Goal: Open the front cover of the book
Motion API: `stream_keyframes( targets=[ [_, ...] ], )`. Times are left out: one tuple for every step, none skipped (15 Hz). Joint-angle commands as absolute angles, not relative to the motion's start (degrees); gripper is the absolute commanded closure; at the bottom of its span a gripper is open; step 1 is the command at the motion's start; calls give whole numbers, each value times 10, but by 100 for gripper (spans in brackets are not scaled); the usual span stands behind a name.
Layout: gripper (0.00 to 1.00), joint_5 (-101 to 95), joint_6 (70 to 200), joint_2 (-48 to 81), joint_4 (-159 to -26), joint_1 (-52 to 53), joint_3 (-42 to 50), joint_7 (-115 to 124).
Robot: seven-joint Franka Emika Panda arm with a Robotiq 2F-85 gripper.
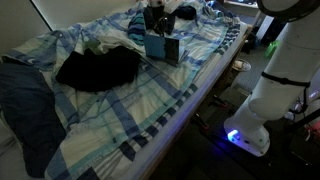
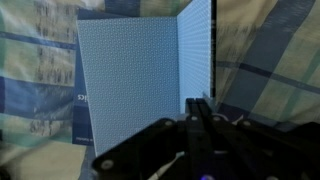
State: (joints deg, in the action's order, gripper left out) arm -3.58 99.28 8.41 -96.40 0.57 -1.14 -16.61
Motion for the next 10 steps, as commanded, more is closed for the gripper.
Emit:
stream_keyframes(
  targets=[
    [95,-42,996,66,-987,12,-21,-177],
    [95,-43,997,64,-991,15,-24,-179],
    [95,-45,998,62,-994,18,-27,-180],
    [95,-46,998,59,-998,21,-30,-181],
    [95,-47,998,57,-1002,23,-33,-182],
    [95,-49,997,55,-1005,27,-35,-183],
    [95,-52,997,53,-1008,30,-38,-184],
    [95,-56,998,50,-1012,32,-40,-185],
    [95,-60,998,48,-1015,35,-43,-185],
    [95,-63,997,45,-1019,37,-45,-186]
  ],
)
